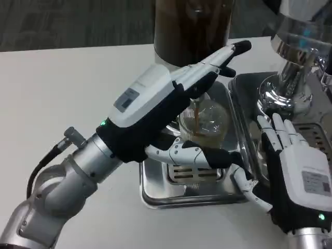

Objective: Grasp the cup under the faucet to collect the drink, then remove the cup.

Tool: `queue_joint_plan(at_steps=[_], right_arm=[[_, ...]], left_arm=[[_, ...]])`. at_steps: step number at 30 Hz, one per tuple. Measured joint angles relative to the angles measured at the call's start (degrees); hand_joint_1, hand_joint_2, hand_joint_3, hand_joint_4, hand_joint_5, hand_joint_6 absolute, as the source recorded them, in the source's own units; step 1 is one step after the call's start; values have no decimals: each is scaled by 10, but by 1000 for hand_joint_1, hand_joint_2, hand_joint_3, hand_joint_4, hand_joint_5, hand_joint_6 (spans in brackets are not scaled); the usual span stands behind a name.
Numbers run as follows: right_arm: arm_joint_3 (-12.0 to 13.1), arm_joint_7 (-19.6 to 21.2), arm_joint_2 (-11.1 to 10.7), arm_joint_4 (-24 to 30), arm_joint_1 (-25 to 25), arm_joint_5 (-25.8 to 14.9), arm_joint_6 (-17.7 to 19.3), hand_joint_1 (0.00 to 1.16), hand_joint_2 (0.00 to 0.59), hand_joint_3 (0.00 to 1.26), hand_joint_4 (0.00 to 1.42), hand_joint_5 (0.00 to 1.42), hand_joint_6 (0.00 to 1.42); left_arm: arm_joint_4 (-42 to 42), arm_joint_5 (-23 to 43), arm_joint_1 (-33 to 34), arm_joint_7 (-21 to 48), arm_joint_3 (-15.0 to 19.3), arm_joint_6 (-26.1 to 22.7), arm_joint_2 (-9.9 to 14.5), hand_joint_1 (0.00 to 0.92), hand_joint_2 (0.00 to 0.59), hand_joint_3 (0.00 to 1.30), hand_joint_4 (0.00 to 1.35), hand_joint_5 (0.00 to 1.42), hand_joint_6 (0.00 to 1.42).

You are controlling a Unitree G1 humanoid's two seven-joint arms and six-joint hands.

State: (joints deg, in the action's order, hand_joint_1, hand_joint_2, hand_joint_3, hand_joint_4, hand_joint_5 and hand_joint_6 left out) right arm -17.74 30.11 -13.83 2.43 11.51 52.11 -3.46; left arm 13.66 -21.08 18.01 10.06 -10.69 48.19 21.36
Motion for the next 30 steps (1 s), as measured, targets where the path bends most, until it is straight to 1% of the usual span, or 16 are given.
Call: queue_joint_plan(at_steps=[2, 4, 5, 7, 8, 10, 11, 13, 14, 16, 18, 19, 23, 27, 30], right_arm=[[2, 0, 0, 0, 0, -7, 5, 299, 376, 111, 42, 69, 164], [8, 0, 0, 0, 0, -24, 15, 312, 363, 86, 51, 111, 199], [10, 0, 0, 0, 0, -30, 20, 321, 346, 57, 45, 120, 210], [16, -2, 0, 0, 0, -54, 41, 336, 319, 13, 16, 121, 220], [21, -13, -1, 0, -2, -87, 65, 345, 311, 3, 3, 114, 222], [32, -34, -2, -3, -9, -132, 96, 375, 285, 0, 0, 77, 223], [41, -49, -3, -11, -17, -164, 116, 402, 282, 0, 0, 63, 225], [49, -63, -3, -25, -25, -197, 140, 446, 258, 0, 0, 51, 228], [54, -77, -2, -40, -29, -223, 159, 465, 250, 0, 0, 50, 219], [62, -99, -1, -69, -37, -261, 184, 500, 232, 0, 0, 39, 216], [66, -116, 0, -93, -43, -287, 209, 536, 221, 0, 0, 17, 201], [68, -124, 0, -102, -46, -297, 222, 556, 213, 0, 0, 6, 197], [76, -158, 1, -137, -66, -329, 252, 578, 204, 0, 0, 0, 167], [82, -183, 6, -169, -87, -356, 272, 595, 193, 0, 0, 0, 162], [84, -194, 15, -192, -102, -362, 287, 597, 193, 0, 0, 0, 156]], left_arm=[[-1, -7, 0, -6, -5, 1, 2, 0, 66, 34, 0, 217, 239], [-2, -15, 0, -11, -11, 1, 3, 0, 67, 34, 0, 217, 239], [-2, -16, 0, -12, -13, 1, 3, 0, 67, 34, 0, 217, 239], [-2, -16, 0, -15, -16, 1, 5, 0, 67, 34, 0, 217, 239], [-2, -16, 0, -17, -16, 1, 6, 0, 67, 34, 0, 217, 239], [-2, -18, 0, -19, -17, 1, 7, 0, 67, 34, 0, 217, 239], [-2, -19, 0, -21, -18, 1, 8, 0, 67, 34, 0, 217, 239], [-2, -19, 0, -23, -18, 1, 8, 0, 67, 34, 0, 217, 239], [-2, -19, 0, -24, -18, 1, 8, 0, 67, 34, 0, 217, 239], [-2, -19, 0, -26, -18, 1, 9, 0, 67, 34, 0, 217, 239], [-2, -19, 0, -27, -18, 1, 9, 0, 67, 34, 0, 217, 239], [-2, -19, 0, -27, -19, 1, 9, 0, 67, 34, 0, 217, 239], [-1, -19, 1, -28, -20, 1, 9, 0, 70, 34, 0, 223, 239], [-1, -20, 2, -31, -22, 1, 9, 0, 71, 40, 0, 226, 239], [-1, -20, 2, -32, -22, 1, 9, 0, 71, 42, 0, 227, 239]])
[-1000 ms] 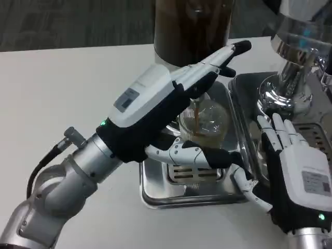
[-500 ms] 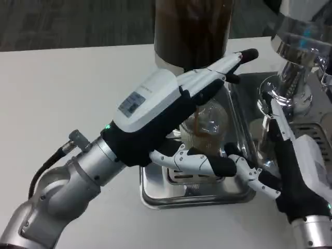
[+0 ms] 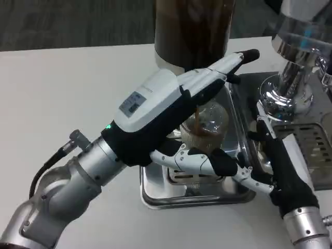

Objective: Grasp the cup under the faucet to collect the drink, then remove the cup.

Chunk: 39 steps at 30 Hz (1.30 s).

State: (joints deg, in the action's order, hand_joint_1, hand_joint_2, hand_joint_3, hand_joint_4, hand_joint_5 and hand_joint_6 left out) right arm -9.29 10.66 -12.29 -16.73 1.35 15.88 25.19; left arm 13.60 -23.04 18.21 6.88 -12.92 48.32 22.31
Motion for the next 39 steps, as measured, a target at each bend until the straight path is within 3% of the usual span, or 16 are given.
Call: queue_joint_plan(at_steps=[10, 31, 39], right_arm=[[1, -13, 17, -55, -39, -1, 28, 601, 187, 0, 0, 0, 145], [-2, -34, 28, -96, -67, 2, 37, 600, 186, 0, 0, 0, 129], [-2, -34, 30, -105, -72, 2, 39, 587, 191, 0, 0, 0, 128]], left_arm=[[0, -1, 1, -3, 0, 0, 2, 0, 77, 44, 0, 228, 240], [0, 0, 2, -3, 9, 0, 4, 0, 79, 44, 0, 228, 240], [-10, 1, -2, -30, 61, -9, 5, 0, 97, 38, 0, 210, 206]])
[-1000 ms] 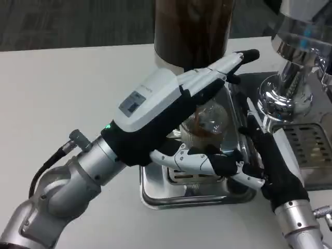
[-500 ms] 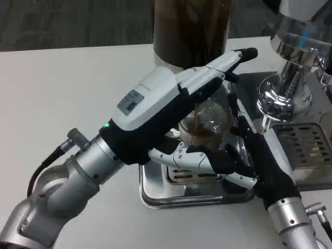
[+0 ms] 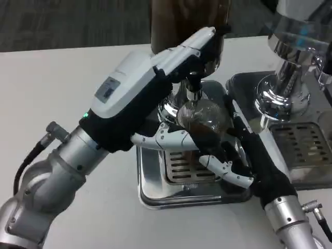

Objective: Grasp the cup under the faucet to collect the drink, then remove the cup.

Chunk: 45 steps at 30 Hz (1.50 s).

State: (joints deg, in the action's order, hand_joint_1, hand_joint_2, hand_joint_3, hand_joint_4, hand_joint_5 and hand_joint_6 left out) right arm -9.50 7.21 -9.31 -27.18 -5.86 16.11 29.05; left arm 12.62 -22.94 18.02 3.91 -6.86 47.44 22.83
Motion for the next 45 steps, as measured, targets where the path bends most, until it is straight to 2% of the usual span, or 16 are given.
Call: queue_joint_plan(at_steps=[4, 9, 13, 18, 24, 27, 32, 37, 40, 45], right_arm=[[0, 0, 0, -1, -1, 0, 2, 583, 194, 0, 0, 0, 128], [1, 0, 0, -1, -2, 0, 6, 580, 196, 0, 0, 0, 128], [1, -1, 1, -2, -2, 0, 9, 579, 196, 0, 0, 0, 129], [1, -2, 1, -2, -3, -1, 11, 578, 196, 0, 0, 0, 129], [0, -11, 1, 8, 2, -1, 12, 578, 193, 0, 0, 0, 121], [0, -14, 1, 18, 11, -2, 11, 577, 195, 0, 0, 0, 102], [0, -19, 5, 36, 19, -2, 10, 596, 193, 0, 0, 0, 80], [1, -21, 16, 40, 20, -5, 10, 619, 191, 0, 0, 0, 66], [0, -22, 24, 40, 20, -8, 10, 622, 191, 0, 0, 0, 65], [0, -26, 27, 40, 20, -17, 9, 627, 188, 0, 0, 0, 65]], left_arm=[[-21, 1, -5, -28, 42, -10, 0, 0, 104, 35, 0, 202, 193], [-48, 4, -22, -37, 71, -24, 0, 0, 109, 35, 0, 200, 190], [-80, 17, -45, -47, 108, -37, 3, 0, 112, 35, 0, 182, 165], [-111, 12, -116, -76, 149, -50, 1, 0, 121, 35, 0, 160, 133], [-105, -35, -183, -123, 171, -60, -1, 0, 137, 17, 0, 133, 85], [-89, -63, -208, -143, 175, -69, -1, 0, 138, 4, 0, 118, 64], [-62, -115, -227, -172, 172, -89, 17, 0, 146, 0, 0, 104, 44], [-17, -120, -231, -191, 160, -95, 24, 0, 147, 32, 0, 104, 41], [21, -117, -236, -201, 150, -84, 38, 0, 151, 37, 0, 104, 40], [59, -114, -240, -209, 133, -83, 47, 0, 153, 41, 0, 104, 37]])
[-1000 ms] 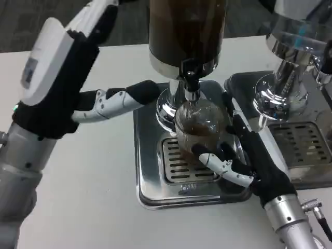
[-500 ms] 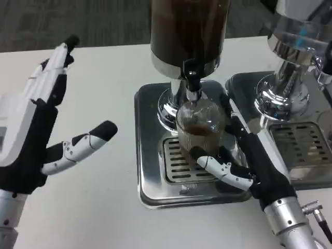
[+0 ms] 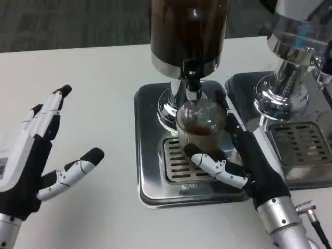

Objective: Grasp the cup under the faucet to collect the drink, then remove the cup.

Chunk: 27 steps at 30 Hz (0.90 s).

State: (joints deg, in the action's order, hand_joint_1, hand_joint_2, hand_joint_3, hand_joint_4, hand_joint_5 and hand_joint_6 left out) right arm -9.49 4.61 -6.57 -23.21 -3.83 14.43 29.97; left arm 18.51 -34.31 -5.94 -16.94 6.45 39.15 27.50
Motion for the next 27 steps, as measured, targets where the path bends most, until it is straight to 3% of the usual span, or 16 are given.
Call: queue_joint_plan(at_steps=[9, 27], right_arm=[[0, 1, 5, -14, -1, 4, -8, 653, 186, 0, 0, 0, 60], [2, 13, 15, -78, -31, 10, -13, 673, 191, 0, 0, 0, 89]], left_arm=[[22, 1, 5, -5, -30, 4, 8, 0, 155, 44, 0, 113, 28], [22, 4, 6, -9, -32, 5, 10, 0, 157, 61, 0, 117, 25]])
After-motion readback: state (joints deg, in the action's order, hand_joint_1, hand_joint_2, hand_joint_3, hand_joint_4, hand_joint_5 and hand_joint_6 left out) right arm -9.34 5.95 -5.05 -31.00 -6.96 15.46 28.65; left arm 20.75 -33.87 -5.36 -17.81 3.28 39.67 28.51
